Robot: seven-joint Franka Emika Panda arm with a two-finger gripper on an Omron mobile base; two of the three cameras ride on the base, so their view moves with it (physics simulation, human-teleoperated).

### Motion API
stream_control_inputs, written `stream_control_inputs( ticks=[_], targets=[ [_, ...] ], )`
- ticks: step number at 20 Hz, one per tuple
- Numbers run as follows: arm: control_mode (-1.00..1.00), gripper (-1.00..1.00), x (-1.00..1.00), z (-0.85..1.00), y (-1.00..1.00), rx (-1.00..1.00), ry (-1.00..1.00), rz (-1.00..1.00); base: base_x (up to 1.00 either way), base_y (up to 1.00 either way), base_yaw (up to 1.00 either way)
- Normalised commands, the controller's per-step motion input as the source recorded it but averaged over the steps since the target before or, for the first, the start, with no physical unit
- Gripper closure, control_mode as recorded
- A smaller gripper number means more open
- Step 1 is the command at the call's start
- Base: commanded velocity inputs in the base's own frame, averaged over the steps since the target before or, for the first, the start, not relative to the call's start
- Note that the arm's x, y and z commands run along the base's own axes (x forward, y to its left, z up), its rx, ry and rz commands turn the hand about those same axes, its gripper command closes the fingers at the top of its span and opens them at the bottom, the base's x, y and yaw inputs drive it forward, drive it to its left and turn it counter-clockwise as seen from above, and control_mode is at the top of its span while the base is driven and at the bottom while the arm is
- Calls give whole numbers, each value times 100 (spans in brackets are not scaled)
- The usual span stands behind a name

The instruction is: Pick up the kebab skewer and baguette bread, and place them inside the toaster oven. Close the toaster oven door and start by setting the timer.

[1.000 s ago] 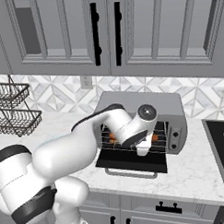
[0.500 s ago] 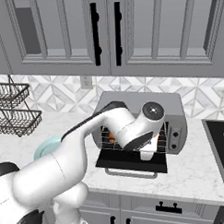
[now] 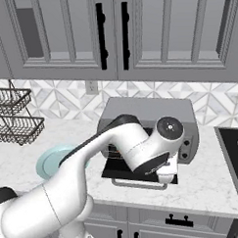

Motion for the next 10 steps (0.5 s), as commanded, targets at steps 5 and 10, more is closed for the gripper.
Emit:
stream_control_inputs(
  ticks=[5,10],
  targets=[
    [-100,-100,-13,-3,0,-27,-4,13,0,0,0],
    [-100,-100,-22,-21,15,-32,-26,30,0,0,0]
  ],
)
